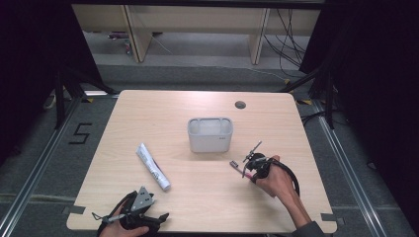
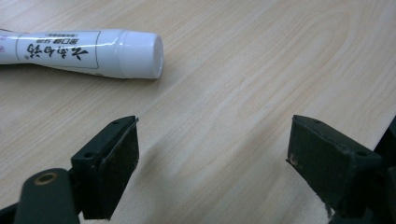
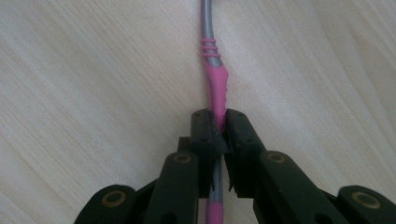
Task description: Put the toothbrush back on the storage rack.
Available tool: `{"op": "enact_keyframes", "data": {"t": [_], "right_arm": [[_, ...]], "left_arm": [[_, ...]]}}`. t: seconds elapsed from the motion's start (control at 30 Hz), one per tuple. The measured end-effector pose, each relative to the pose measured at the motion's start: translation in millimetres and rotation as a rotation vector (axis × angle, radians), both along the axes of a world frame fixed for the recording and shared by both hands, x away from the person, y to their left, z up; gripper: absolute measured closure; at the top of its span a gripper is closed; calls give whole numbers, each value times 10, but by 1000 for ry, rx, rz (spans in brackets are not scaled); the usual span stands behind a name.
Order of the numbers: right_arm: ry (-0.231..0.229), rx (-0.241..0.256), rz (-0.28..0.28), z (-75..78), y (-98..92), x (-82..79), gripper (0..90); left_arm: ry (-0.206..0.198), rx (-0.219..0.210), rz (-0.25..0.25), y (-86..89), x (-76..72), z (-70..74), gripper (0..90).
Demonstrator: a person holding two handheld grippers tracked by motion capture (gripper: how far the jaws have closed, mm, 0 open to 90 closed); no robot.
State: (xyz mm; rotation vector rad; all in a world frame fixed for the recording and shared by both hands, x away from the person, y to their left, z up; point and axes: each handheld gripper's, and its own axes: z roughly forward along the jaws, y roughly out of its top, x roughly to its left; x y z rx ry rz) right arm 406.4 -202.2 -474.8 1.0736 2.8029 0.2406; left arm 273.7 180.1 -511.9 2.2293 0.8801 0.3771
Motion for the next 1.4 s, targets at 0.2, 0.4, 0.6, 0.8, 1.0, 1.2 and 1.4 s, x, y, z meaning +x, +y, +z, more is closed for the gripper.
{"op": "enact_keyframes", "data": {"t": [0.2,0.4,0.6,0.8,1.0,1.2,1.4], "right_arm": [[23,-23,21,6,23,43,828],[36,-102,58,10,73,78,834],[36,-111,76,12,100,43,840],[-38,-65,90,91,23,-7,843],[-85,-31,85,248,-46,-84,843],[-135,25,62,388,-152,-105,843],[-196,86,43,527,-253,-104,843]], "left_arm": [[-1,13,-12,4,9,1,160],[-4,12,-7,7,4,4,160],[-5,5,-3,1,4,3,160],[-3,1,-2,2,9,-1,160],[0,12,-9,10,10,7,160],[-2,1,3,9,10,2,160],[-3,1,3,11,13,2,160]]}}
